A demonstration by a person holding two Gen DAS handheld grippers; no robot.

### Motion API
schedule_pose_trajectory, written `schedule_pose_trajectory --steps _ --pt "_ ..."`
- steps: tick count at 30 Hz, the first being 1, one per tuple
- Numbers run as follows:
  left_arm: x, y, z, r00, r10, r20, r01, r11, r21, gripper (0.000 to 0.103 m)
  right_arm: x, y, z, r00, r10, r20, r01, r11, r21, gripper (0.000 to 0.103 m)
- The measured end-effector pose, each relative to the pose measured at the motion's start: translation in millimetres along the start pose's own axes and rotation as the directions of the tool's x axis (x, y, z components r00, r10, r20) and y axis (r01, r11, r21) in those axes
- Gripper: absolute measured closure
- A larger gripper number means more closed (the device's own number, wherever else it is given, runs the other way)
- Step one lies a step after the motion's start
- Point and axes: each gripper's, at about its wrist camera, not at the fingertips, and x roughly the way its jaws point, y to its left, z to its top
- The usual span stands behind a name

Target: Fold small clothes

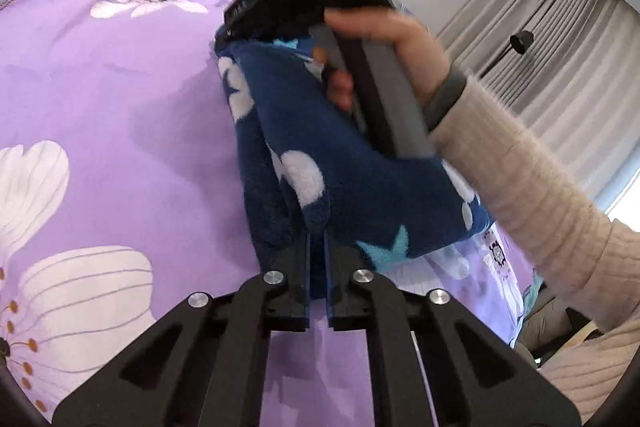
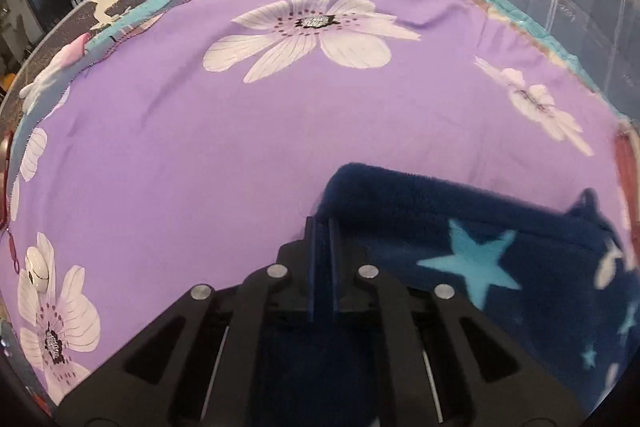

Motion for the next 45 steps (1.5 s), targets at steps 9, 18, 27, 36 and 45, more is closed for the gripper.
schedule_pose_trajectory --steps 9,18,27,36,45 --pt "-17.1 5.3 -0.3 0.995 0.085 0.056 -0.084 0.996 -0.016 0.055 -86.4 5.1 -24.2 0.999 0.021 0.025 -0.020 0.999 -0.036 0.032" --pt "8.8 14.6 -2.0 0.999 -0.022 -0.023 0.020 0.996 -0.086 0.085 -16.3 39.5 -43.7 0.980 -0.199 -0.012 0.194 0.969 -0.154 0.075" --pt "0.1 -7.1 -7.1 0.996 0.088 -0.033 -0.087 0.996 0.023 0.077 -68.0 21.5 -69.9 0.988 -0.047 0.146 0.068 0.988 -0.141 0.041" --pt "-28.7 -28.8 26.5 0.984 0.137 0.117 -0.149 0.983 0.103 0.069 -205.1 -82.1 -218.8 0.904 -0.218 0.366 0.081 0.931 0.355 0.032" --pt "45.2 -23.3 30.5 0.959 0.282 0.000 -0.281 0.957 0.065 0.040 -150.0 -92.3 -279.7 0.961 -0.184 0.208 0.084 0.907 0.412 0.048"
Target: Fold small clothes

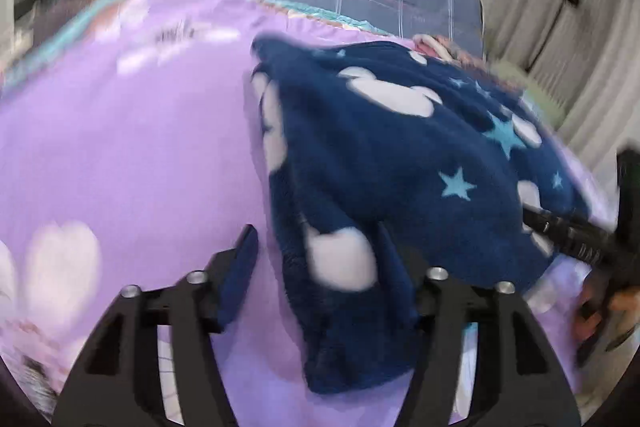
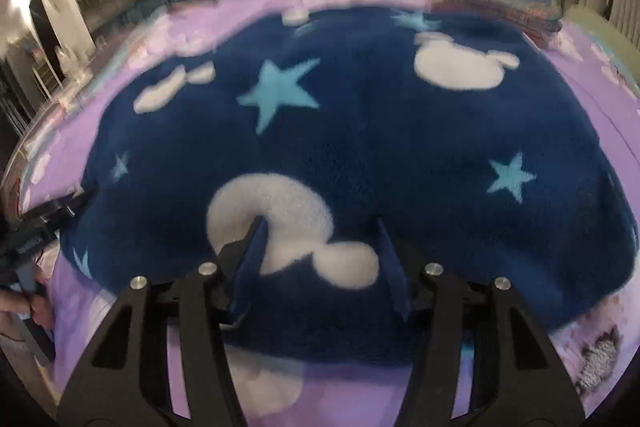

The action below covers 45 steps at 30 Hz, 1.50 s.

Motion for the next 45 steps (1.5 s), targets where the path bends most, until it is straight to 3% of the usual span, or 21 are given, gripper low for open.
schedule_pose_trajectory --steps 3,8,11,13,17,18,21,23,26,29,31,33,36,38,45 --pt "-4.8 8.9 -1.8 1.000 -0.024 -0.007 0.024 0.999 -0.043 0.039 -3.3 5.9 3.5 1.000 -0.010 -0.017 0.010 1.000 -0.018 0.046" --pt "-7.2 -5.8 -5.6 0.998 0.068 0.010 -0.068 0.997 0.020 0.036 -6.7 7.1 5.7 1.000 0.010 -0.013 -0.010 1.000 -0.024 0.047" --pt "-7.7 -3.3 -6.9 0.998 0.066 0.006 -0.066 0.998 0.011 0.035 -14.4 -3.6 15.0 0.999 0.038 -0.017 -0.038 0.999 0.001 0.057" --pt "-6.1 -3.6 -4.7 0.997 0.075 0.006 -0.075 0.997 0.013 0.034 -25.6 -5.7 33.5 0.998 0.056 0.024 -0.056 0.998 -0.016 0.059" --pt "-5.1 -3.9 -4.5 0.996 0.087 0.011 -0.087 0.996 0.014 0.031 -30.4 -2.1 64.4 0.994 0.023 0.105 -0.019 0.999 -0.042 0.059" --pt "-4.9 -3.3 -4.6 0.996 0.084 0.011 -0.084 0.996 0.012 0.031 -24.7 -3.7 66.9 0.995 0.029 0.098 -0.026 0.999 -0.035 0.059" --pt "-3.8 -1.0 -4.4 0.998 0.070 0.009 -0.070 0.998 0.004 0.030 37.4 -11.6 58.9 0.994 0.049 -0.100 -0.049 0.999 0.006 0.058" --pt "-3.2 -0.7 -4.7 0.998 0.068 0.008 -0.068 0.998 0.004 0.029 39.7 -6.5 49.6 0.999 0.004 -0.041 -0.006 0.998 -0.061 0.058" --pt "-2.8 1.4 -4.2 0.998 0.059 0.006 -0.059 0.998 -0.001 0.029 29.4 -4.4 58.8 0.998 -0.008 -0.066 0.005 0.999 -0.050 0.058" --pt "-2.7 3.6 -4.0 0.999 0.047 0.008 -0.046 0.999 -0.008 0.029 15.3 -9.7 90.6 0.998 0.047 -0.040 -0.047 0.999 0.013 0.058" --pt "-2.7 5.3 -3.7 0.999 0.039 0.008 -0.039 0.999 -0.012 0.029 4.8 -1.4 120.5 0.998 0.010 0.057 -0.009 1.000 -0.019 0.058" --pt "-2.6 6.3 -3.6 0.999 0.035 0.007 -0.035 0.999 -0.013 0.029 10.9 3.6 146.9 0.995 -0.018 0.102 0.021 0.999 -0.027 0.058" --pt "-2.5 6.5 -3.6 0.999 0.034 0.008 -0.034 0.999 -0.014 0.029 69.9 -6.8 179.8 0.999 0.004 -0.032 -0.002 0.998 0.062 0.058" --pt "-2.3 7.5 -3.2 1.000 0.024 0.008 -0.024 1.000 -0.018 0.027 148.9 -16.8 168.8 0.968 -0.015 -0.250 0.029 0.998 0.054 0.057" --pt "0.2 12.8 -1.1 1.000 -0.007 0.002 0.008 0.999 -0.033 0.026 150.6 -20.8 167.8 0.977 -0.008 -0.212 0.016 0.999 0.038 0.059"
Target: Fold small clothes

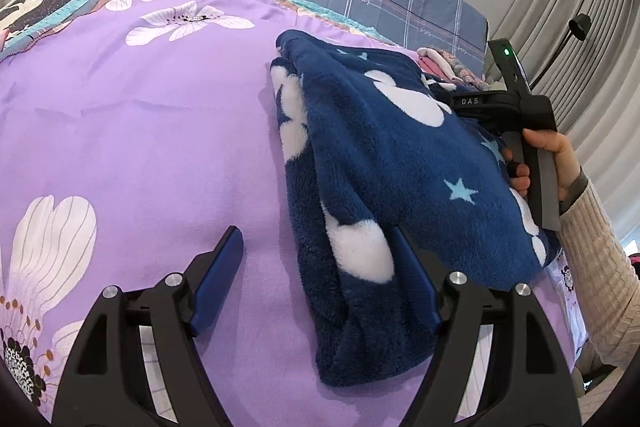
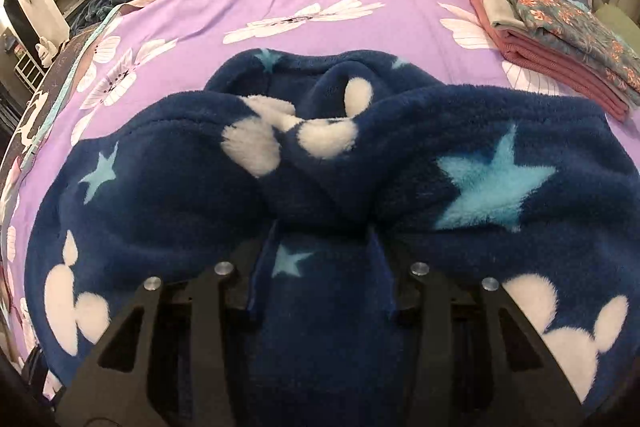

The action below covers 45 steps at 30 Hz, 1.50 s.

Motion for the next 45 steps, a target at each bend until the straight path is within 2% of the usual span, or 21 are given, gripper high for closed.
schedule_pose_trajectory --steps 4,8,10,12,13,15,16,19,20,21,23,24,25,27,29,32,34,35,37,41,45 --pt "0.0 0.2 -1.0 1.000 -0.004 0.003 0.004 1.000 -0.002 0.026 -26.9 12.5 -5.8 0.997 -0.052 0.063 0.053 0.998 -0.021 0.059" --pt "0.1 0.2 -1.3 1.000 -0.004 0.002 0.004 1.000 -0.001 0.026 -68.7 17.8 -2.5 0.983 0.001 0.185 0.003 1.000 -0.025 0.058" --pt "0.2 0.0 -1.0 1.000 -0.004 0.002 0.004 1.000 -0.001 0.026 -81.9 22.9 7.8 0.971 -0.027 0.236 0.036 0.999 -0.034 0.057" --pt "0.1 -0.5 -1.1 1.000 -0.002 0.003 0.002 1.000 0.002 0.026 -71.4 24.1 22.0 0.975 -0.062 0.213 0.069 0.997 -0.024 0.057" --pt "-0.2 -0.6 -1.8 1.000 -0.002 0.003 0.002 1.000 0.001 0.026 -47.6 19.5 31.0 0.986 -0.089 0.140 0.090 0.996 -0.003 0.057" --pt "-0.1 0.2 -1.8 1.000 -0.008 0.003 0.008 1.000 -0.002 0.025 7.6 5.2 34.3 0.989 -0.149 -0.011 0.149 0.988 0.035 0.055" --pt "-0.2 0.2 -1.8 1.000 -0.011 0.003 0.011 1.000 -0.001 0.025 16.4 5.9 33.3 0.984 -0.177 0.029 0.177 0.984 0.013 0.055" --pt "-0.7 -1.9 -2.7 1.000 -0.002 0.003 0.002 1.000 0.003 0.025 7.1 33.1 33.3 0.951 -0.305 0.044 0.308 0.947 -0.090 0.054" --pt "-0.8 -1.7 -2.5 1.000 -0.003 0.002 0.003 1.000 0.001 0.025 0.9 38.1 30.4 0.947 -0.317 0.058 0.322 0.939 -0.121 0.055" --pt "-1.4 -1.1 -2.5 1.000 -0.007 0.002 0.007 1.000 -0.002 0.025 -15.9 39.8 24.6 0.956 -0.283 0.082 0.291 0.949 -0.118 0.055" --pt "-2.7 0.4 -1.5 1.000 -0.017 0.005 0.017 1.000 -0.009 0.025 -51.2 43.8 9.6 0.978 -0.158 0.135 0.171 0.981 -0.093 0.054" --pt "-3.6 1.9 -0.8 1.000 -0.026 0.004 0.026 1.000 -0.017 0.025 -72.3 51.9 -1.5 0.981 -0.088 0.172 0.109 0.987 -0.118 0.054" --pt "-5.5 4.8 1.7 0.999 -0.046 0.001 0.046 0.998 -0.033 0.025 -101.9 68.2 -23.2 0.972 -0.019 0.236 0.068 0.977 -0.204 0.049" --pt "-9.3 11.0 7.7 0.997 -0.072 0.006 0.073 0.996 -0.059 0.025 -138.1 100.4 -65.6 0.940 0.049 0.337 0.084 0.925 -0.370 0.037" --pt "-18.0 19.4 17.9 0.996 -0.086 0.037 0.089 0.992 -0.090 0.025 -165.7 136.8 -130.8 0.906 0.164 0.391 0.113 0.795 -0.597 0.030" --pt "-26.2 25.7 38.2 0.994 -0.090 0.066 0.095 0.992 -0.081 0.025 -169.5 175.4 -200.8 0.906 0.228 0.356 0.144 0.626 -0.767 0.030" --pt "-17.9 28.4 54.3 0.990 -0.137 0.038 0.139 0.988 -0.070 0.025 -165.4 192.6 -234.6 0.907 0.257 0.334 0.147 0.549 -0.823 0.030" --pt "-12.4 29.4 58.7 0.988 -0.151 0.022 0.152 0.986 -0.074 0.025 -163.4 200.9 -246.3 0.902 0.260 0.346 0.167 0.528 -0.833 0.030" --pt "5.7 32.6 69.0 0.980 -0.196 -0.023 0.193 0.976 -0.096 0.025 -159.4 212.7 -257.2 0.894 0.258 0.366 0.195 0.512 -0.837 0.029" --pt "37.8 31.7 77.1 0.966 -0.242 -0.089 0.232 0.966 -0.112 0.025 -150.7 233.9 -261.4 0.905 0.227 0.359 0.207 0.502 -0.839 0.029" --pt "62.2 26.1 81.8 0.951 -0.285 -0.120 0.273 0.956 -0.108 0.025 -137.3 242.7 -257.8 0.929 0.188 0.319 0.186 0.508 -0.841 0.029"
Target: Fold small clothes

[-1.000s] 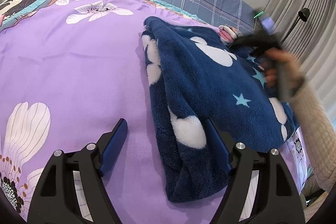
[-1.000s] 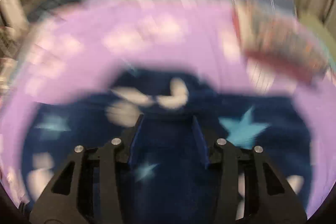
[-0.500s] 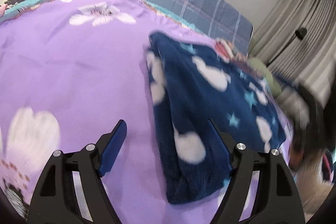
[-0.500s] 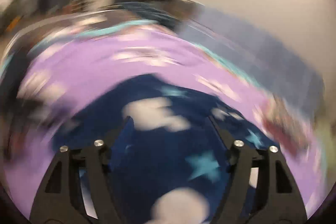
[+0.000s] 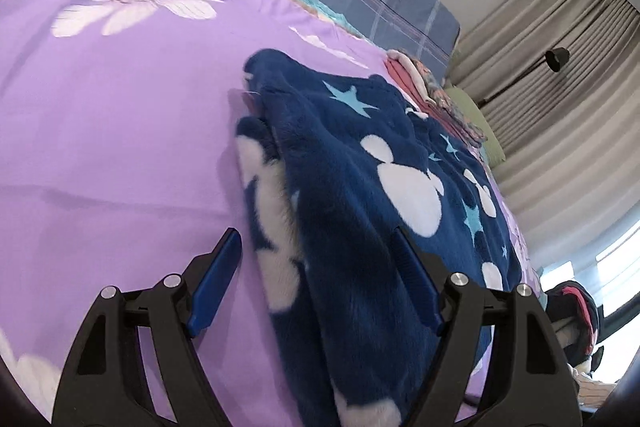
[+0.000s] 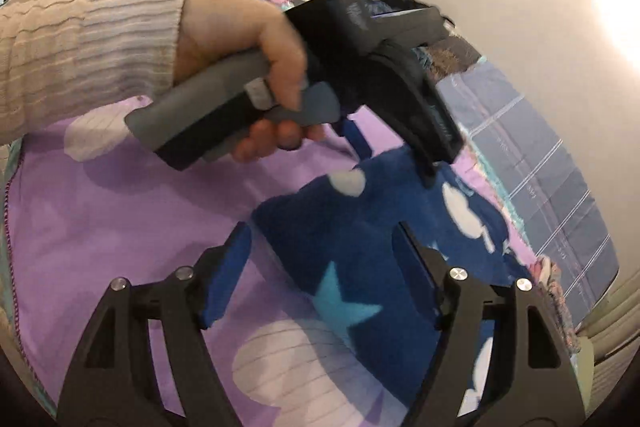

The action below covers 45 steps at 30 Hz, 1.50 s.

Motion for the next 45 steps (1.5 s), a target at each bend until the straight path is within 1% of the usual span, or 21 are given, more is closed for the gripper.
schedule_pose_trajectory --steps 2,4,6,9,14,18,22,23,24,25,26,27,28,29,31,34,36,39,42,44,45 --pt "3.8 -0.4 2.2 1.000 -0.013 -0.004 0.013 1.000 0.009 0.025 8.1 0.3 -2.2 0.999 0.003 -0.036 -0.002 1.000 0.012 0.029" --pt "7.7 -1.2 5.4 1.000 -0.013 -0.010 0.013 1.000 0.016 0.025 10.0 2.0 -5.9 0.998 0.017 -0.053 -0.016 1.000 0.018 0.029" --pt "10.4 -1.9 7.2 1.000 -0.011 -0.012 0.012 1.000 0.027 0.025 10.1 4.6 -9.4 0.998 0.013 -0.062 -0.013 1.000 0.002 0.029" --pt "11.7 -0.6 6.9 1.000 -0.020 -0.009 0.021 0.999 0.034 0.025 11.2 1.5 -12.5 0.998 0.005 -0.066 -0.006 1.000 -0.012 0.028" --pt "12.1 1.3 8.4 0.999 -0.033 -0.011 0.033 0.999 0.028 0.025 21.3 0.3 -10.0 0.998 -0.007 -0.070 0.007 1.000 0.003 0.027" --pt "14.5 1.9 10.9 0.999 -0.029 -0.013 0.030 0.999 0.035 0.025 32.2 -2.7 -2.6 0.998 -0.011 -0.064 0.012 1.000 0.013 0.027" --pt "21.7 3.2 21.8 0.999 -0.027 -0.018 0.028 0.999 0.020 0.025 41.7 0.6 6.7 0.997 -0.046 -0.056 0.047 0.999 0.007 0.028" --pt "23.4 3.3 24.3 0.999 -0.027 -0.018 0.027 0.999 0.017 0.026 43.2 1.9 8.0 0.997 -0.052 -0.053 0.052 0.999 0.005 0.034" --pt "25.5 2.9 26.9 1.000 -0.024 -0.017 0.024 1.000 0.017 0.027 45.1 2.6 9.6 0.997 -0.055 -0.052 0.055 0.998 0.004 0.037" --pt "26.8 2.5 28.3 1.000 -0.020 -0.016 0.020 1.000 0.020 0.032 46.4 3.0 11.7 0.997 -0.062 -0.053 0.063 0.998 0.008 0.046" --pt "27.8 1.9 29.3 1.000 -0.015 -0.017 0.016 1.000 0.026 0.044 47.8 2.0 13.3 0.996 -0.069 -0.051 0.070 0.997 0.015 0.061" --pt "29.1 2.0 30.6 1.000 -0.021 -0.020 0.021 0.999 0.027 0.051 47.8 0.7 14.4 0.996 -0.073 -0.047 0.074 0.997 0.022 0.067" --pt "30.0 3.6 31.4 0.999 -0.046 -0.025 0.046 0.999 0.010 0.061 46.5 -3.4 15.7 0.996 -0.078 -0.038 0.080 0.996 0.044 0.072" --pt "29.7 4.9 32.0 0.998 -0.063 -0.022 0.063 0.998 -0.012 0.066 44.2 -7.2 16.4 0.997 -0.072 -0.031 0.074 0.995 0.069 0.076" --pt "24.8 3.6 33.7 0.997 -0.072 -0.003 0.072 0.997 -0.024 0.071 36.2 -21.4 17.5 0.999 -0.039 -0.008 0.040 0.987 0.156 0.079" --pt "15.3 -9.5 38.6 0.997 -0.076 0.033 0.076 0.997 -0.012 0.072 20.7 -43.7 16.1 0.999 -0.001 0.043 -0.011 0.959 0.284 0.080" --pt "8.6 -22.5 43.5 0.996 -0.075 0.051 0.074 0.997 0.012 0.072 10.5 -54.9 16.4 0.997 0.004 0.075 -0.028 0.943 0.333 0.081" --pt "-0.5 -49.1 53.0 0.994 -0.076 0.075 0.072 0.996 0.057 0.073 -14.4 -76.4 12.9 0.990 -0.011 0.140 -0.049 0.909 0.414 0.081" --pt "-5.9 -84.9 62.6 0.993 -0.074 0.090 0.064 0.991 0.117 0.075 -37.5 -96.7 7.9 0.982 -0.030 0.188 -0.066 0.875 0.480 0.081" --pt "-6.9 -102.8 66.7 0.993 -0.076 0.095 0.062 0.988 0.141 0.075 -51.5 -113.8 -1.7 0.975 -0.052 0.216 -0.070 0.851 0.521 0.081" --pt "-5.8 -117.8 70.1 0.992 -0.076 0.096 0.060 0.985 0.161 0.075 -60.2 -122.8 -7.2 0.970 -0.070 0.232 -0.070 0.835 0.545 0.081"
